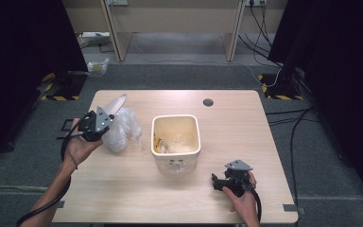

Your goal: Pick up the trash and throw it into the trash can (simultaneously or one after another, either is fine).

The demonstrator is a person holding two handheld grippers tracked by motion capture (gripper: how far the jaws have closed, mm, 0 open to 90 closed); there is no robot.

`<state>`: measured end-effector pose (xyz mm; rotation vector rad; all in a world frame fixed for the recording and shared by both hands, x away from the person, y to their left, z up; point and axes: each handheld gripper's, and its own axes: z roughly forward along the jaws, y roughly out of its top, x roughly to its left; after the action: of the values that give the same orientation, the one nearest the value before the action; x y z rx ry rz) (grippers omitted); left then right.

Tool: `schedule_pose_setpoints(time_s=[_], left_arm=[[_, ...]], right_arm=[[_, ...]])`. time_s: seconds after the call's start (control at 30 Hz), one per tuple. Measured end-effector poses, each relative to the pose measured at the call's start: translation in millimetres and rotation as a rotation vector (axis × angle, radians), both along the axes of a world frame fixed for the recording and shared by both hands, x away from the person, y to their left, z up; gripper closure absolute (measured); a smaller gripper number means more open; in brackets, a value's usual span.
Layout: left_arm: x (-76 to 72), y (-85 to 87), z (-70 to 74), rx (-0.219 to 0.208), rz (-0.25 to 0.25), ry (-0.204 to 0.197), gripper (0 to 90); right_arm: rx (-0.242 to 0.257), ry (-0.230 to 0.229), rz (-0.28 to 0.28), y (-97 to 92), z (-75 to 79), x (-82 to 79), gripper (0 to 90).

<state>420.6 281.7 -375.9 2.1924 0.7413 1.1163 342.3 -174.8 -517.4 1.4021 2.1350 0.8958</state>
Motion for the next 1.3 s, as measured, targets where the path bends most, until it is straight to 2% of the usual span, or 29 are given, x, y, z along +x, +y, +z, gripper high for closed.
schedule_pose_setpoints(time_s=[0.33,0.4,0.53,0.6,0.9,1.3], left_arm=[[-18.5,-9.9,28.5,-0.039,-0.098,0.000,89.2],[-27.0,-15.4,38.1,-0.041,-0.131,-0.008,89.2],[-35.0,-21.3,46.9,-0.042,-0.164,-0.013,89.2],[-42.3,-26.7,53.5,-0.060,-0.199,-0.013,89.2],[-57.2,-36.9,66.0,-0.085,-0.268,-0.014,89.1],[-79.7,-66.7,82.1,-0.066,-0.376,-0.024,89.1]], right_arm=[[-0.001,0.000,0.000,-0.1,0.0,0.0,10.6],[-0.001,0.000,0.000,-0.1,0.0,0.0,10.7],[-0.003,-0.003,0.004,-0.3,-0.1,0.2,10.7],[-0.004,-0.003,0.004,-0.3,-0.1,0.2,10.6],[0.001,-0.002,0.003,-0.1,-0.1,0.1,10.6],[0.001,-0.002,0.000,0.0,-0.1,0.0,10.6]])
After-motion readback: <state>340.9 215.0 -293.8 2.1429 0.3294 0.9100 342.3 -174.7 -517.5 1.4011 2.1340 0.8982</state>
